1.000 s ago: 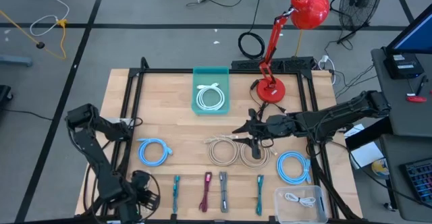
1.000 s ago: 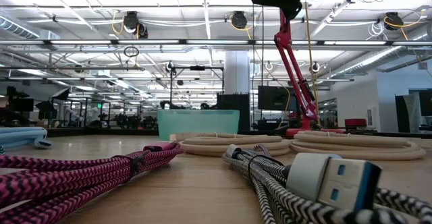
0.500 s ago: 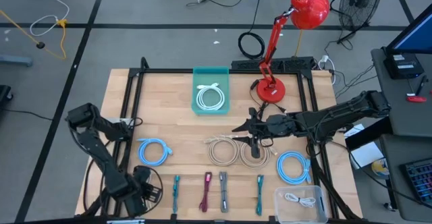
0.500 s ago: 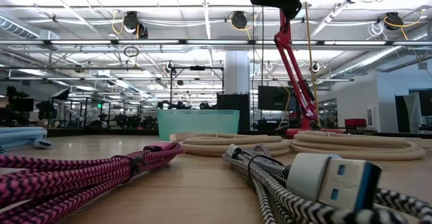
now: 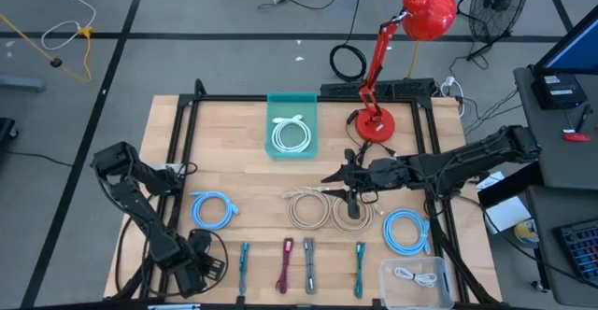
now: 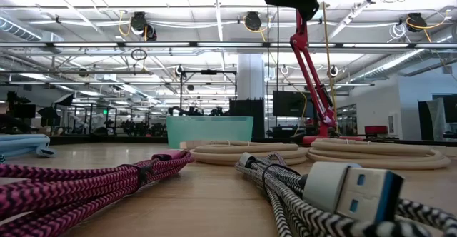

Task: Pick & Place USB Port
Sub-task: Put the brown USB cable into the transparent bin

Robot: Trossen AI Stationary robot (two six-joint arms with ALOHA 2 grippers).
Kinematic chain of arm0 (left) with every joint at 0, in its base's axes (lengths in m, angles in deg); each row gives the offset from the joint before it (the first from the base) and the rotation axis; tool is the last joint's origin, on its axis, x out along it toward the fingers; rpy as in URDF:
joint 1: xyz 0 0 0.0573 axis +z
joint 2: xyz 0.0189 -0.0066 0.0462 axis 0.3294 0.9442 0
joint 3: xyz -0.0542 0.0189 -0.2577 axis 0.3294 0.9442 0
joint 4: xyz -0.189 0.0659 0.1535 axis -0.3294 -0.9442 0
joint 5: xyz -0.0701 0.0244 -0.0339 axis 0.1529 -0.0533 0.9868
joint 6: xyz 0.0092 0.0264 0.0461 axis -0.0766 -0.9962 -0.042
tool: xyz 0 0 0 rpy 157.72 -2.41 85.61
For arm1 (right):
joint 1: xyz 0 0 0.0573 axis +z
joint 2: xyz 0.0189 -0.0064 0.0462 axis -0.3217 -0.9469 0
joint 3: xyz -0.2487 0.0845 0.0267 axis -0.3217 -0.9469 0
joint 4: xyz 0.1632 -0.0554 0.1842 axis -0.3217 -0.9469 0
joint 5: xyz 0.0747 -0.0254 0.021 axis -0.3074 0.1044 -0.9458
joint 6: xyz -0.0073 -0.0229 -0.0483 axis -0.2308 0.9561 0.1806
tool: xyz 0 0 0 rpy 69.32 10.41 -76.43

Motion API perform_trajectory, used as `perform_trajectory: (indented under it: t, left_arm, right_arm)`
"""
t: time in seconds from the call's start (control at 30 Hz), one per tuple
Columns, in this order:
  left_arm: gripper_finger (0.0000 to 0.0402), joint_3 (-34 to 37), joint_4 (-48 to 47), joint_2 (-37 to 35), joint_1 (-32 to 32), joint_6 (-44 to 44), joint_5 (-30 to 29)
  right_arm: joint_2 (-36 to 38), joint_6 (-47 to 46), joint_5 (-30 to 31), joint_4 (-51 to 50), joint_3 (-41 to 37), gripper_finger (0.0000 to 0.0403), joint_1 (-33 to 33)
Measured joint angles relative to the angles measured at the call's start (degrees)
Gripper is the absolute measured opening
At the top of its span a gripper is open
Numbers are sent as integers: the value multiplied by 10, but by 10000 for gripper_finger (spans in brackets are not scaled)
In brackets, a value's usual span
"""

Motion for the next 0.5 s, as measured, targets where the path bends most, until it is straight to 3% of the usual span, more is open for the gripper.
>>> perform_trajectory:
  t: [0.1,0.27,0.5]
  left_arm:
    - [24,1,-4,0,4,-16,3]
    - [12,-5,-3,1,12,-52,-14]
    - [4,-74,-27,-28,37,-181,-189]
  right_arm:
    - [0,0,-1,0,0,128,0]
    - [0,-6,-4,0,0,128,0]
    - [0,-30,-6,4,0,128,1]
